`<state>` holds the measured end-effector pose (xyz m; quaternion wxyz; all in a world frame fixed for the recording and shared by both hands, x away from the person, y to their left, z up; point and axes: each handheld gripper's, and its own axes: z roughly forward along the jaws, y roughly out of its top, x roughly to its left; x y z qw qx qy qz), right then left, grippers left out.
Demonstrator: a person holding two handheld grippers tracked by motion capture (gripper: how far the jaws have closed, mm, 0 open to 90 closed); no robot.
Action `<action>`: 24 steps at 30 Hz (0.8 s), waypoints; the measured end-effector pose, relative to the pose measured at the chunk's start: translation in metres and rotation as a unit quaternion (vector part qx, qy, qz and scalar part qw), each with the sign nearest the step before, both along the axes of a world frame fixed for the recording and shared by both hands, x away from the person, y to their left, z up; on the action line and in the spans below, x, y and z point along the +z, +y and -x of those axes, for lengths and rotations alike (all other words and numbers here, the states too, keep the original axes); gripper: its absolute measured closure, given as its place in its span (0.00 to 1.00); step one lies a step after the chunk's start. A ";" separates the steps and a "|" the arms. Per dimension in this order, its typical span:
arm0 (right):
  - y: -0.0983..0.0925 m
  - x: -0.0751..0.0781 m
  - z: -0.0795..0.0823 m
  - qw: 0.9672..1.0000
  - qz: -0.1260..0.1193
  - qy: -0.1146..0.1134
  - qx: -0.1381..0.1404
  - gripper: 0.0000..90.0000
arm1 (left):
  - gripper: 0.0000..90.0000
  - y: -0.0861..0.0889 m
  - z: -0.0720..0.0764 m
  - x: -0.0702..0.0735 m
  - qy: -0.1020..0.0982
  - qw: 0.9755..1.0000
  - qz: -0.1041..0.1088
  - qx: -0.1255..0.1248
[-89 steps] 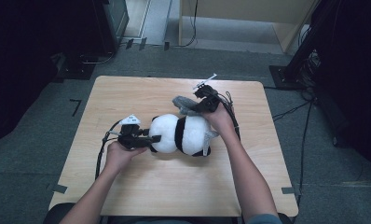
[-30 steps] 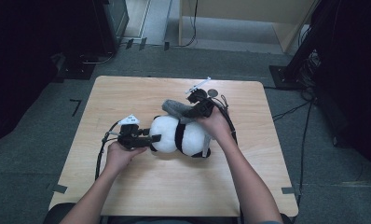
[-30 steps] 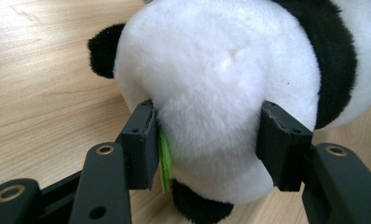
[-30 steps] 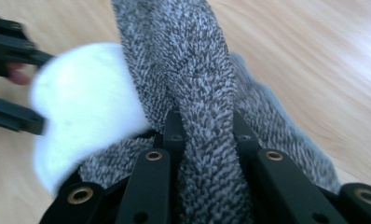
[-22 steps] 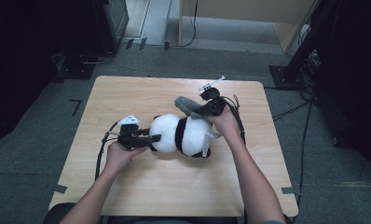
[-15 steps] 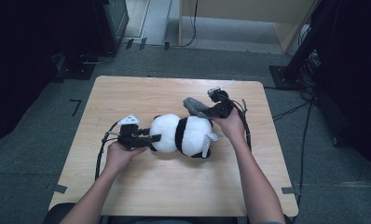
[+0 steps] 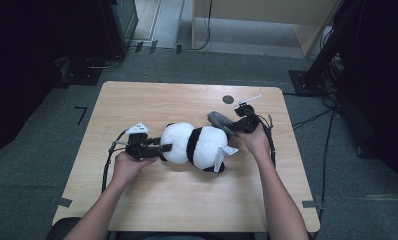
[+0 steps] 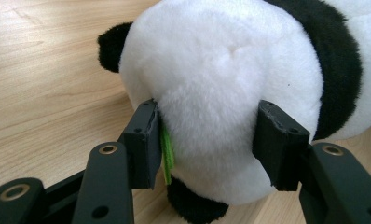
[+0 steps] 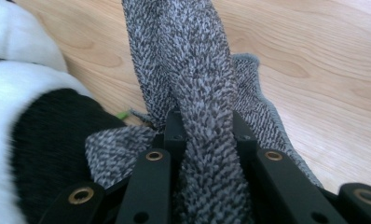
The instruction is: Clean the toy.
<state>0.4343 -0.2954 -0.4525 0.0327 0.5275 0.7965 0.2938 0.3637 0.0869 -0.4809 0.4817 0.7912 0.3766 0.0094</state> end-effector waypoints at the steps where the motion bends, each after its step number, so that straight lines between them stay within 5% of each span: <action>1: -0.002 0.002 0.001 1.000 -0.002 -0.003 -0.003 0.84 | 0.52 0.000 0.000 0.000 0.001 1.000 -0.001 -0.001; 7: 0.001 0.036 0.019 0.998 -0.015 -0.065 0.003 0.84 | 0.53 0.000 0.000 0.000 0.004 1.000 -0.001 0.000; 15: 0.043 0.091 0.044 0.988 -0.030 -0.139 0.058 0.84 | 0.54 -0.001 0.001 0.003 0.006 1.000 0.009 0.001; 19: 0.076 0.099 0.051 0.984 -0.021 -0.152 0.091 0.84 | 0.55 -0.003 0.003 0.005 0.008 1.000 0.010 0.002; 24: 0.120 0.090 0.055 0.980 0.001 -0.156 0.127 0.84 | 0.55 -0.003 0.002 0.006 0.008 1.000 0.007 0.001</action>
